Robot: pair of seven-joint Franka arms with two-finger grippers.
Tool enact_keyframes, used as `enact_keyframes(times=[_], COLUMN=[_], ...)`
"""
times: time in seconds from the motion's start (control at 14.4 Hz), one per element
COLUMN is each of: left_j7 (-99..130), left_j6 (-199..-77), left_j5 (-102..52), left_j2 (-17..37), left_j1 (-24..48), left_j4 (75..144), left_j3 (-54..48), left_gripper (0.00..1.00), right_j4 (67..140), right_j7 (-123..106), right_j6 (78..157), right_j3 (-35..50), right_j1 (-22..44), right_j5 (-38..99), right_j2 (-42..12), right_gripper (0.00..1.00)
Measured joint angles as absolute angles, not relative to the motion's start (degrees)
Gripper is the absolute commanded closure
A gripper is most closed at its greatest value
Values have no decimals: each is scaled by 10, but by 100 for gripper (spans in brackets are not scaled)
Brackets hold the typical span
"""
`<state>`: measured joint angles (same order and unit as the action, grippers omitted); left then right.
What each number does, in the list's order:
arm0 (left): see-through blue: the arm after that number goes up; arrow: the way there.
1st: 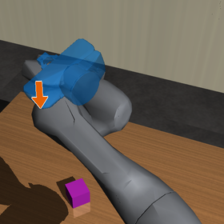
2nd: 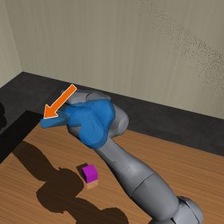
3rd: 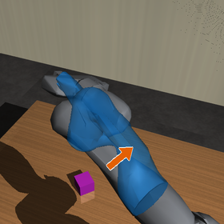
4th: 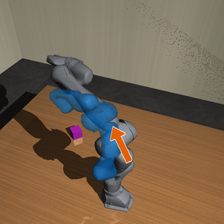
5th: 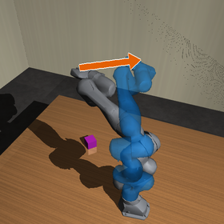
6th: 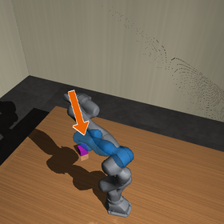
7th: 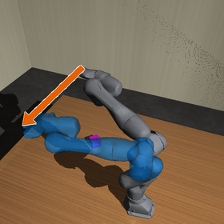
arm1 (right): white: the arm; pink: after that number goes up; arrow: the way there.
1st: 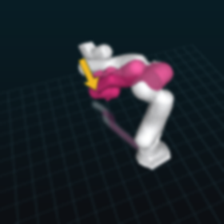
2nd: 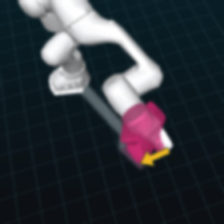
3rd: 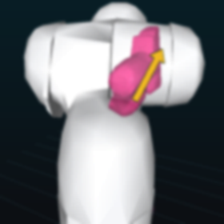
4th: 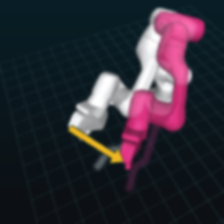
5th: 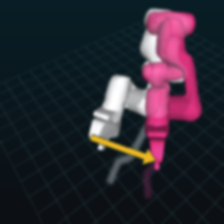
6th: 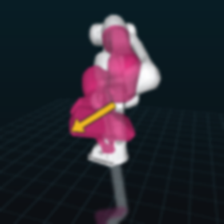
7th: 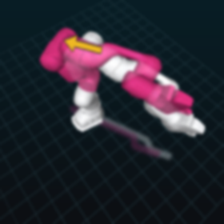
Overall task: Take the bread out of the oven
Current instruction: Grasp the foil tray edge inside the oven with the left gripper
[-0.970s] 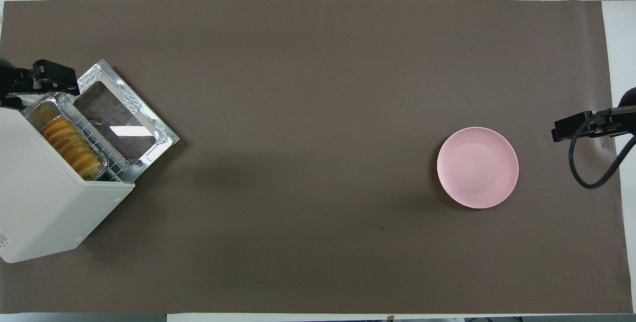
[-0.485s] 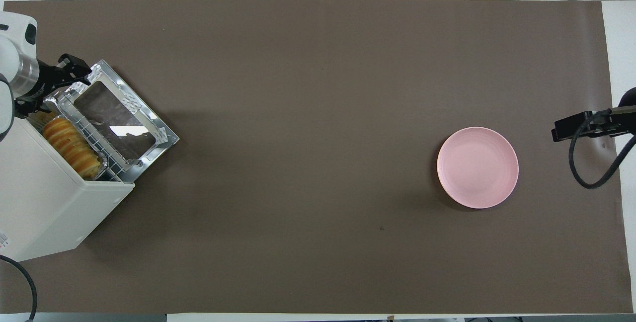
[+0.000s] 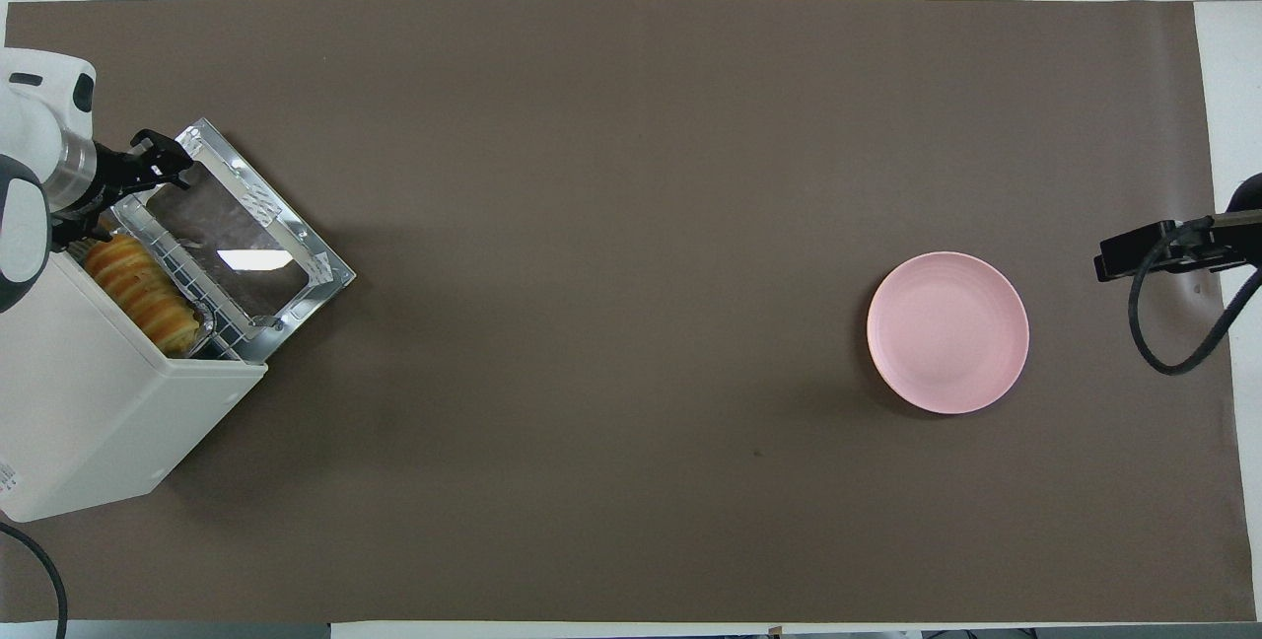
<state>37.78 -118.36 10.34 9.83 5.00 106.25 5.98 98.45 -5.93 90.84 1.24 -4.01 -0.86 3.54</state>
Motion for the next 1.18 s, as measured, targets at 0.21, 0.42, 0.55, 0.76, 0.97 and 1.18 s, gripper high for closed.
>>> enact_keyframes(times=[0.21,0.42,0.55,0.76,0.97,1.18], left_j7=[378,378,378,378,378,378], left_j6=[-1207,-1209,-1209,-1209,-1210,-1214], left_j5=[105,105,105,105,105,105], left_j2=[89,83,79,79,79,80], left_j1=[50,52,56,57,58,58], left_j4=[1084,1097,1111,1122,1133,1143], left_j3=[58,54,54,53,52,51], left_gripper=[0,0,0,0,0,17], right_j4=[984,984,984,984,984,984], right_j7=[-59,-59,-59,-59,-59,-59], right_j6=[908,908,908,908,908,908], right_j3=[12,12,12,12,12,12], right_j1=[-40,-40,-40,-40,-40,-40], right_j5=[-9,-9,-9,-9,-9,-9], right_j2=[35,35,35,35,35,35], right_gripper=[0,0,0,0,0,0])
